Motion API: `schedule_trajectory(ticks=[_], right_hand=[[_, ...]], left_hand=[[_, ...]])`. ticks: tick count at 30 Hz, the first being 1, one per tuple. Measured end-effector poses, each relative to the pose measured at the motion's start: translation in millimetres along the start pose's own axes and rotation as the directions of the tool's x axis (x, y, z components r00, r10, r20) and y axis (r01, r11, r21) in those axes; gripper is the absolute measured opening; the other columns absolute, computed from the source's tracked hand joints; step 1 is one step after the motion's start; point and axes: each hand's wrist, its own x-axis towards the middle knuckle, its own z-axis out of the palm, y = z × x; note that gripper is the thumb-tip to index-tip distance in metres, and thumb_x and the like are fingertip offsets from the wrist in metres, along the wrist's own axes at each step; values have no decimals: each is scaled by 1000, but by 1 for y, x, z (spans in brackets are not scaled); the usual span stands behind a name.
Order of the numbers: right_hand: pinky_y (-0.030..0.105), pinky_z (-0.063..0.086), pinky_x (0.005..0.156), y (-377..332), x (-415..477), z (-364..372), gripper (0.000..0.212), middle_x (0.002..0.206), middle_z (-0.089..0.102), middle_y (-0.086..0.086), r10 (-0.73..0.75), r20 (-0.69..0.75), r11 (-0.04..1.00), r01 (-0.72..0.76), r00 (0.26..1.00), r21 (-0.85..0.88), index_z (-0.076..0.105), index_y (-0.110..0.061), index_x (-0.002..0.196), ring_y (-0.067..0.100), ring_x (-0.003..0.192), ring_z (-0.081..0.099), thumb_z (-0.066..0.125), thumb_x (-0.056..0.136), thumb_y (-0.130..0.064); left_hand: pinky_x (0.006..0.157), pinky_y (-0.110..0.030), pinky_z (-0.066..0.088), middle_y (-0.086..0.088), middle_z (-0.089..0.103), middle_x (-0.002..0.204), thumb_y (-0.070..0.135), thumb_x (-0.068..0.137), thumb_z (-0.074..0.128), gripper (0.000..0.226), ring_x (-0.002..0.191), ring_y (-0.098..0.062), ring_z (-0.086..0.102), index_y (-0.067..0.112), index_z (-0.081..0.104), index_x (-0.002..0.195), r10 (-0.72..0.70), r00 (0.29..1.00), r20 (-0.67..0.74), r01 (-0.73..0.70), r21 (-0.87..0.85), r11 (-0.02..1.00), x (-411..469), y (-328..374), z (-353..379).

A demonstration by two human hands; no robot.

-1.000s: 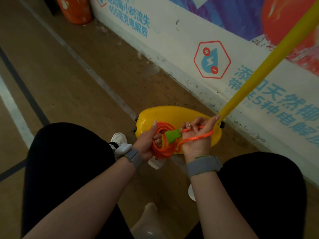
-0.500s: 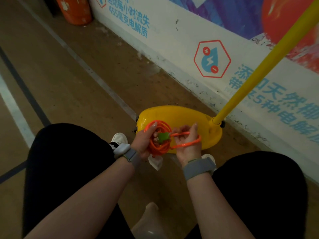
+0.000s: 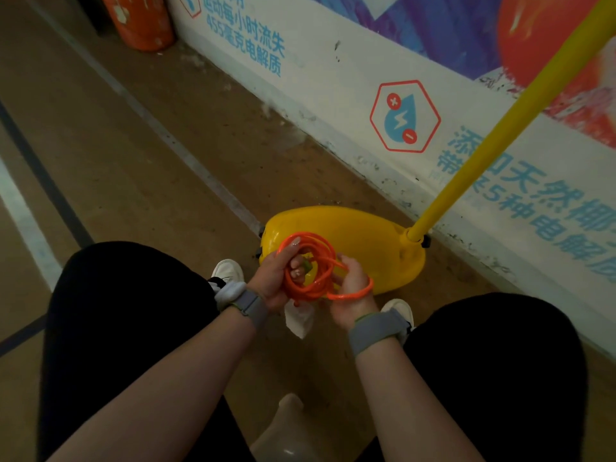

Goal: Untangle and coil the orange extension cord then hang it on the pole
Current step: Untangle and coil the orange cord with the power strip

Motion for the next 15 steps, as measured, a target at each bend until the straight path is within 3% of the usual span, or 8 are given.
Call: schedule_trajectory(ticks=[3,6,9,11,13,15], right_hand=[[43,48,79,-1,1,-3,31,111,57,15,108,83,974,-122,991,191,58,-22,111,32,95,56,35,95,-37],[53,39,96,-1,8,-10,44,121,56,21,143,130,913,-182,981,365,54,-16,123,37,104,55,29,96,-41],[51,41,92,5,12,-11,49,124,56,25,159,146,868,-208,977,451,54,-7,125,39,109,54,29,96,-39],[47,44,87,6,12,-13,45,118,58,24,156,147,877,-206,977,434,57,-6,116,37,105,55,31,94,-36],[43,43,93,4,15,-13,31,108,59,21,136,162,907,-189,977,377,59,-12,102,32,101,55,38,88,-29],[36,44,84,3,21,-14,19,87,59,12,59,187,950,-113,981,292,58,-15,84,24,84,57,41,84,-22]], left_hand=[[40,-15,33,6,41,46,27,94,45,29,38,-3,35,13,47,68,5,1000,7,-5,-36,999,-2,2,1],[40,-15,36,7,42,45,27,96,42,24,37,-2,37,12,48,78,13,1000,11,-12,-59,998,-2,4,5],[38,-14,38,7,44,44,29,97,41,25,35,-2,39,10,49,82,-11,1000,-4,10,-75,997,-3,3,7],[37,-14,37,7,43,43,30,94,42,25,35,-2,39,9,49,82,-11,1000,6,12,-91,996,-4,3,6],[38,-13,35,8,41,42,29,90,45,22,34,-2,37,9,50,86,-14,999,44,19,-130,991,-5,4,5],[38,-13,34,8,40,42,28,89,46,20,34,-1,36,8,50,88,-38,995,87,50,-147,988,-6,3,5]])
